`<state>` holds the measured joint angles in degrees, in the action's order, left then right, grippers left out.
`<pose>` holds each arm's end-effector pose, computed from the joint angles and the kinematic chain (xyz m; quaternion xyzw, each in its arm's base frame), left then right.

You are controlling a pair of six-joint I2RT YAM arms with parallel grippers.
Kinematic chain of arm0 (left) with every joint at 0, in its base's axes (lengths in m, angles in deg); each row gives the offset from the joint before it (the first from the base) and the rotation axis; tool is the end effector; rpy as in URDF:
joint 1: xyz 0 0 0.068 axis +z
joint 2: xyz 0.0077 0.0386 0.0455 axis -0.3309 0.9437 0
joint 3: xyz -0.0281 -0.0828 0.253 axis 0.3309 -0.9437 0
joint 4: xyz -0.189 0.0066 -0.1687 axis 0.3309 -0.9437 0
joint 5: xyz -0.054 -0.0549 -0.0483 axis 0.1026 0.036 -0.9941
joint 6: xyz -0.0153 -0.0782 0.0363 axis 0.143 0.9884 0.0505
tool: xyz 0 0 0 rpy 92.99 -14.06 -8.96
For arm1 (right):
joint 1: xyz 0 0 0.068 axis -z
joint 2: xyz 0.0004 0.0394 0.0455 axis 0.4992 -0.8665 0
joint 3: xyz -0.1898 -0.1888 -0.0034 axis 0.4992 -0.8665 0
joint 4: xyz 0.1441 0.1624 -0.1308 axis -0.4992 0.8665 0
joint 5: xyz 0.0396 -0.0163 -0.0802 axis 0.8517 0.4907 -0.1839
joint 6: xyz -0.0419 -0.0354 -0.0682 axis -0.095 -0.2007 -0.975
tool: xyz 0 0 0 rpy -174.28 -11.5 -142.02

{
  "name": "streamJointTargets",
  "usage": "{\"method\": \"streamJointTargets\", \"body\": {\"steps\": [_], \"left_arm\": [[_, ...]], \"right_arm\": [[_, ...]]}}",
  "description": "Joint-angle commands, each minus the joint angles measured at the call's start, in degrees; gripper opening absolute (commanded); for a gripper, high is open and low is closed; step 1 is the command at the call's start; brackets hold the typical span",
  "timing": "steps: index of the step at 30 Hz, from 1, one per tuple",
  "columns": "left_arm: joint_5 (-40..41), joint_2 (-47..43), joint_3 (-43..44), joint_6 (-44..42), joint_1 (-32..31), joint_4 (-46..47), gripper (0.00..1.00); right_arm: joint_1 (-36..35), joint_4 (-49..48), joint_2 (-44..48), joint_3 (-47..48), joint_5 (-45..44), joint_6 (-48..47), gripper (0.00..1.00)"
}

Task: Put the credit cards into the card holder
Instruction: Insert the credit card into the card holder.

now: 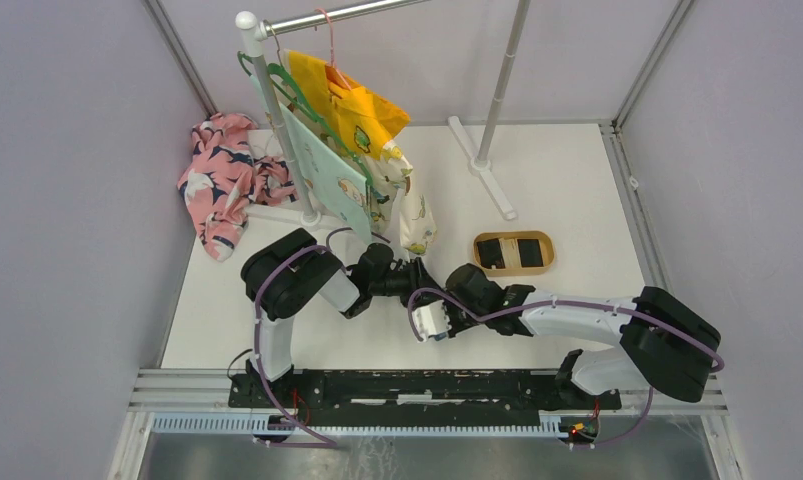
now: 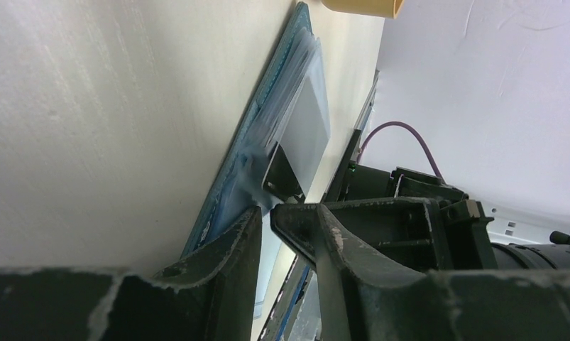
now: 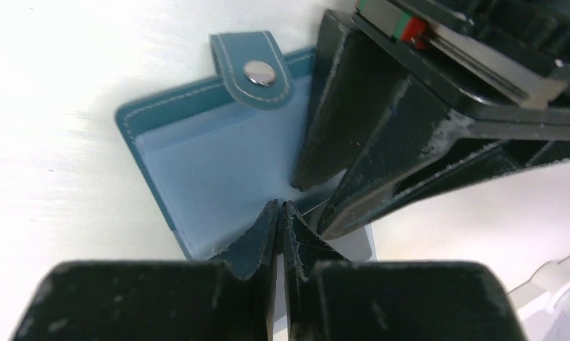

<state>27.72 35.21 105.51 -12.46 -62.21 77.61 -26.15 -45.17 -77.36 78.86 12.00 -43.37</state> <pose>0.2230 -0.2675 0.0685 -0.0290 0.8238 -0.5611 0.0753 0.1388 0.2181 0.1175 -0.7733 0.5521 0.0522 0.3074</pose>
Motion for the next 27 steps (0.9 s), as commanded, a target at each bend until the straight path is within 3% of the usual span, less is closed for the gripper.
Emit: {"method": "streamJointTargets", "body": {"steps": [1,12,19,27], "left_arm": [[1.28,-0.62,-0.07,-2.72,-0.35,-4.23,0.41],[1.42,-1.76,0.03,-3.84,-0.28,-5.19,0.43],[1.51,-8.48,0.58,-7.96,-0.30,-8.75,0.44],[5.27,-19.42,1.11,-18.43,-0.33,-24.30,0.43]], "right_arm": [[2.18,0.95,1.07,2.33,-2.71,-0.46,0.09],[7.14,2.09,3.71,2.01,-0.55,-0.51,0.09],[14.51,8.53,8.86,3.41,21.97,-1.72,0.13],[15.24,22.38,10.37,1.41,37.43,-23.04,0.14]]}}
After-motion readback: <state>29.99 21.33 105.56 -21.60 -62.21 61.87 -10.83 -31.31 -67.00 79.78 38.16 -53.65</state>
